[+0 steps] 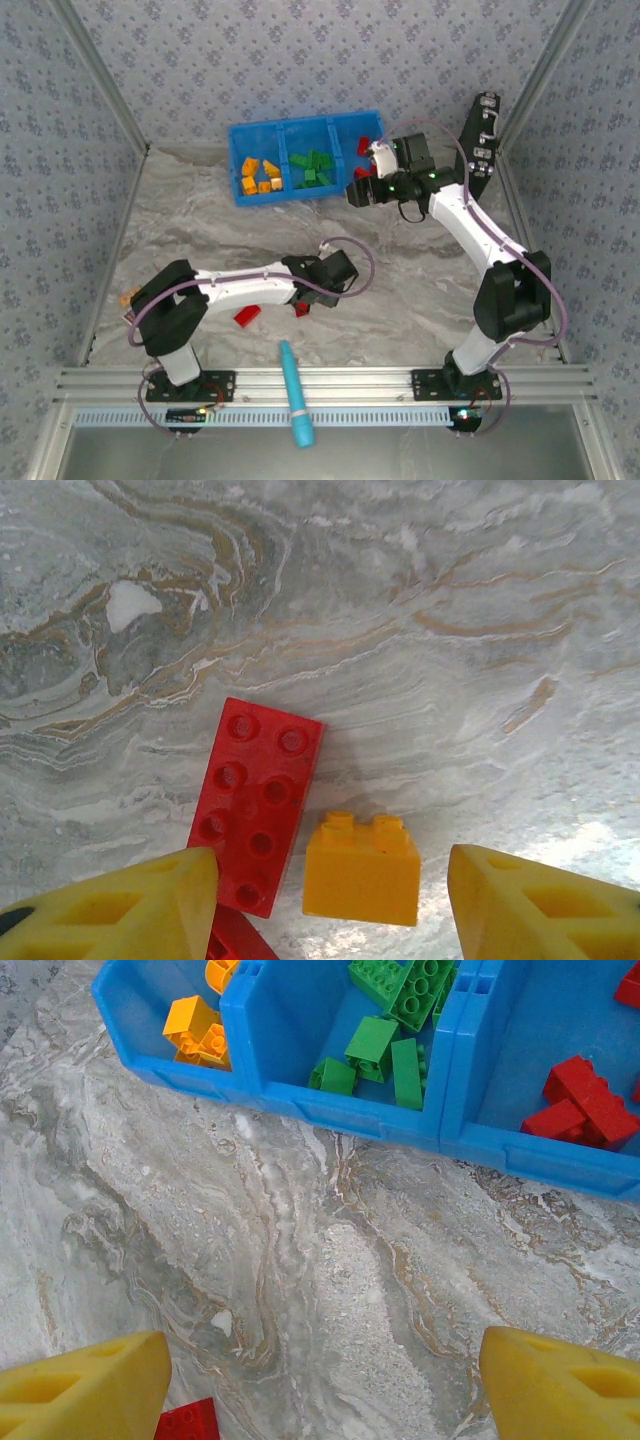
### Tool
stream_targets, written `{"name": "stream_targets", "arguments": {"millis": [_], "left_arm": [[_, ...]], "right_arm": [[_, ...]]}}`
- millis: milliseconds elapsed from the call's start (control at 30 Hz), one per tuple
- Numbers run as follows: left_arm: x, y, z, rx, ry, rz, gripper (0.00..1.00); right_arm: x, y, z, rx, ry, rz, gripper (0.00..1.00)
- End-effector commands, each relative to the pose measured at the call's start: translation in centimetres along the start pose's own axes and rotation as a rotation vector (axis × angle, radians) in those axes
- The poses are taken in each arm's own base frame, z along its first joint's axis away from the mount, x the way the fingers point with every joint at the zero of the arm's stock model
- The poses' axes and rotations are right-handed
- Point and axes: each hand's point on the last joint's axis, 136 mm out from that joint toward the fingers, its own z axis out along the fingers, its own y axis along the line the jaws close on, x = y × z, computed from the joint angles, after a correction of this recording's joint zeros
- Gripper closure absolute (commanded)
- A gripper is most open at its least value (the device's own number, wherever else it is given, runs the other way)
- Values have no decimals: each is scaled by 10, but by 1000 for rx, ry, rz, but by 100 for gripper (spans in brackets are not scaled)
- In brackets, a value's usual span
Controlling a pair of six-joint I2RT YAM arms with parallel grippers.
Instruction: Sort the legos into containers by color
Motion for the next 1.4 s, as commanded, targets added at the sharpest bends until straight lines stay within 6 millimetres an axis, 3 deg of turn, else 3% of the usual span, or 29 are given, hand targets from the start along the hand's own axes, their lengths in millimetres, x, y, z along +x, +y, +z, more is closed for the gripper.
{"name": "stream_targets", "arguments": {"millis": [0,700,867,1367], "left_arm": [[-1,-6,3,-3,6,-2,37],[0,-17,18,-16,49,46,47],[2,-15,18,-30,55,43,55],[12,-6,18,-71,90,21,47]], "right_arm": [[-2,1,-1,-18,6,-5,18],[0,-7,6,-7,21,11,19],[0,-9,7,-4,21,15,19],[1,-13,12,-14,31,29,19]]}}
